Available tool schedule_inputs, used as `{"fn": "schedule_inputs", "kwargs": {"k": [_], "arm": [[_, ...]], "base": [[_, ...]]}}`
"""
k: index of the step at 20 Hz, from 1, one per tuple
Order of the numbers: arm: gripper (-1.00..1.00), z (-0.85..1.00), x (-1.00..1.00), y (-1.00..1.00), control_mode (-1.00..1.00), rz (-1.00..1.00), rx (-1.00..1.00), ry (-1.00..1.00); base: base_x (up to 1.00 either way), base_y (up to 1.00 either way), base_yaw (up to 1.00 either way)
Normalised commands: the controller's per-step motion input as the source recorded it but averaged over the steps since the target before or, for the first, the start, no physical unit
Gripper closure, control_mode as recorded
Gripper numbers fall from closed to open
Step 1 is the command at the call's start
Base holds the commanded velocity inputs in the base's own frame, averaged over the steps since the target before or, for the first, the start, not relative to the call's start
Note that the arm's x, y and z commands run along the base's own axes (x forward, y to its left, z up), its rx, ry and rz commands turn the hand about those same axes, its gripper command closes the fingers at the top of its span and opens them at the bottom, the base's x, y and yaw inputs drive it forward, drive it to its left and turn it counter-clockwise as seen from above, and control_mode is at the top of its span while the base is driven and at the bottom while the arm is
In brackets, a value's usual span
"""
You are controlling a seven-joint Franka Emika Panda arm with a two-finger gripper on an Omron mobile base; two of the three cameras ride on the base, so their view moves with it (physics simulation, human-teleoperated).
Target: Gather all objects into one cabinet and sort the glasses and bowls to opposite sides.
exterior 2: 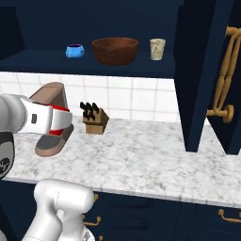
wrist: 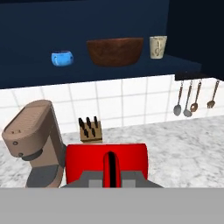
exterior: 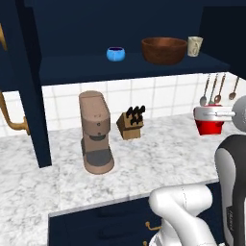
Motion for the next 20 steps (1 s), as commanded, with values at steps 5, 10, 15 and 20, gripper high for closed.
{"fn": "schedule_inputs", "kwargs": {"k": [5, 10, 15, 20], "arm": [[1.0, 0.0, 0.0, 0.0, 1.0, 0.0, 0.0, 0.0], [1.0, 0.0, 0.0, 0.0, 1.0, 0.0, 0.0, 0.0], [1.0, 0.0, 0.0, 0.0, 1.0, 0.0, 0.0, 0.0], [1.0, 0.0, -0.01, -0.02, -1.0, 0.0, 0.0, 0.0]], "base": [[0.13, -0.25, 0.08], [0.01, -0.38, 0.09], [0.0, -0.31, 0.0], [0.0, -0.01, 0.0]]}}
